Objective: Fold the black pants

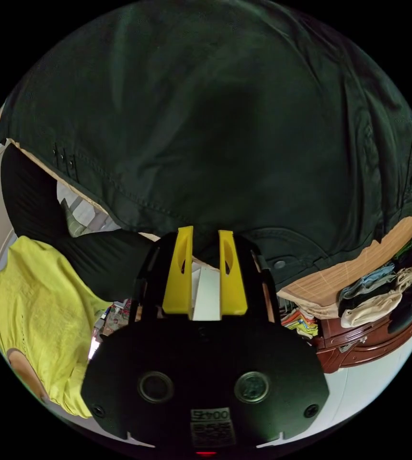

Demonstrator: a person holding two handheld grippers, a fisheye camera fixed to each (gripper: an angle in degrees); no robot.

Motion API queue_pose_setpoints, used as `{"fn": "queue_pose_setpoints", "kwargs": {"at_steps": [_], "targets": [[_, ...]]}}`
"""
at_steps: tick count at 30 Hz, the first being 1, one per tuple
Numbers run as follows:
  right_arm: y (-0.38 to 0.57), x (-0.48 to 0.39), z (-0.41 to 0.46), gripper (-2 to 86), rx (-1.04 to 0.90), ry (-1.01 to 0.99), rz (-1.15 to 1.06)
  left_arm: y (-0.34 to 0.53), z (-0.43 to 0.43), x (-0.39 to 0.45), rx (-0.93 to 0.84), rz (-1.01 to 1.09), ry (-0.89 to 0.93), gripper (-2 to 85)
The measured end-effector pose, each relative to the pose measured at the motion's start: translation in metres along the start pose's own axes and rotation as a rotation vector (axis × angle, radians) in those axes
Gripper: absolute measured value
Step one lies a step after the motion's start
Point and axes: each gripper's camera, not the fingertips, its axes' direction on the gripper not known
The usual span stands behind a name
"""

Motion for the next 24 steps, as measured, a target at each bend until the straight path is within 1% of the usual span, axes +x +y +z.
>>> {"fn": "queue_pose_setpoints", "kwargs": {"at_steps": [2,4,7,11,16,18,21,23,24], "targets": [[-0.003,0.004,-0.001,8.9,-0.002,-0.001,-0.006,-0.004,0.004,-0.016,-0.012,-0.071,0.085,16.1],[-0.005,0.013,-0.002,8.9,-0.001,-0.017,-0.012,-0.007,0.003,-0.032,-0.031,-0.122,0.121,10.3],[-0.007,0.022,-0.002,8.8,0.002,-0.037,-0.024,-0.011,-0.011,-0.043,-0.051,-0.094,0.19,3.9],[-0.008,0.026,-0.001,8.9,0.007,-0.028,-0.034,-0.015,-0.06,-0.051,-0.007,-0.058,0.158,2.3],[-0.008,0.032,0.003,8.8,0.014,-0.016,-0.056,-0.019,-0.153,-0.08,0.058,0.009,0.182,1.8],[-0.007,0.034,0.005,8.8,0.019,-0.018,-0.07,-0.023,-0.174,-0.093,0.064,0.012,0.186,1.9],[-0.004,0.039,0.009,8.8,0.034,-0.029,-0.084,-0.041,-0.185,-0.12,0.047,-0.03,0.168,2.7],[-0.003,0.042,0.011,8.8,0.042,-0.036,-0.089,-0.054,-0.173,-0.14,0.031,-0.108,0.11,3.6],[-0.002,0.043,0.013,8.8,0.047,-0.039,-0.09,-0.061,-0.161,-0.154,0.035,-0.18,0.065,4.8]]}}
